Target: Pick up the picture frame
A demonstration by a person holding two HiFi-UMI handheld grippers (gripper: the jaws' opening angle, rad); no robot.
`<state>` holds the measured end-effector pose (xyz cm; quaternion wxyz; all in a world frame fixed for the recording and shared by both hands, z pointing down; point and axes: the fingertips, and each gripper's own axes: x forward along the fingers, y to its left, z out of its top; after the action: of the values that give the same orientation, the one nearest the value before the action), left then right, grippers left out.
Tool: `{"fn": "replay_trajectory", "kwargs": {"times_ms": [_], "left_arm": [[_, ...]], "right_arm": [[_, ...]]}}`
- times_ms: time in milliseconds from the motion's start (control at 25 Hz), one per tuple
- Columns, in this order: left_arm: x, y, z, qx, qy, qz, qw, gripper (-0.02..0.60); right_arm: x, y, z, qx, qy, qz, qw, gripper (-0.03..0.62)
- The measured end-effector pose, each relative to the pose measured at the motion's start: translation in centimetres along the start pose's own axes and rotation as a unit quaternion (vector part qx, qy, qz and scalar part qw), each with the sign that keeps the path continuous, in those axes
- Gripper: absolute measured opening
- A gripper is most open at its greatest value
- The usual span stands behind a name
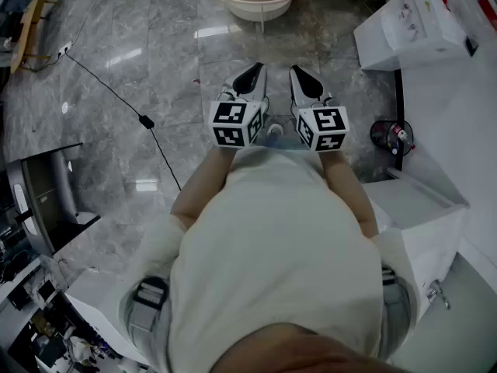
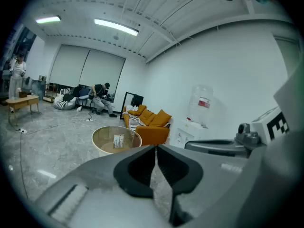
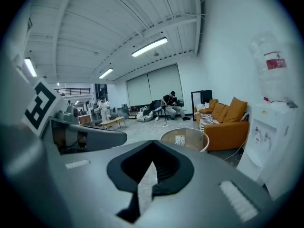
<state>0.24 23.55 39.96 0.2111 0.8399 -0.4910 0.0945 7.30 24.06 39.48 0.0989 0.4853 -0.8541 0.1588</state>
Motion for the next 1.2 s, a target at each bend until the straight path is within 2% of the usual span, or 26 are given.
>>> {"fn": "replay_trajectory", "kwargs": {"times_ms": [440, 1200], "left_arm": [[-3.6, 0.8, -0.2, -0.007, -0.011, 0.006, 0.9999, 0.018], [-1.0, 0.6, -0.3, -0.032, -0.022, 0.039, 0.9985, 0.018]], "right_arm": [[-1.0, 3.8, 0.3, -0.026, -0.011, 0.008, 1.0, -0.003], [-0.3, 1.4, 0.8, -0.034, -0.012, 0.039, 0.999, -0.002]]}}
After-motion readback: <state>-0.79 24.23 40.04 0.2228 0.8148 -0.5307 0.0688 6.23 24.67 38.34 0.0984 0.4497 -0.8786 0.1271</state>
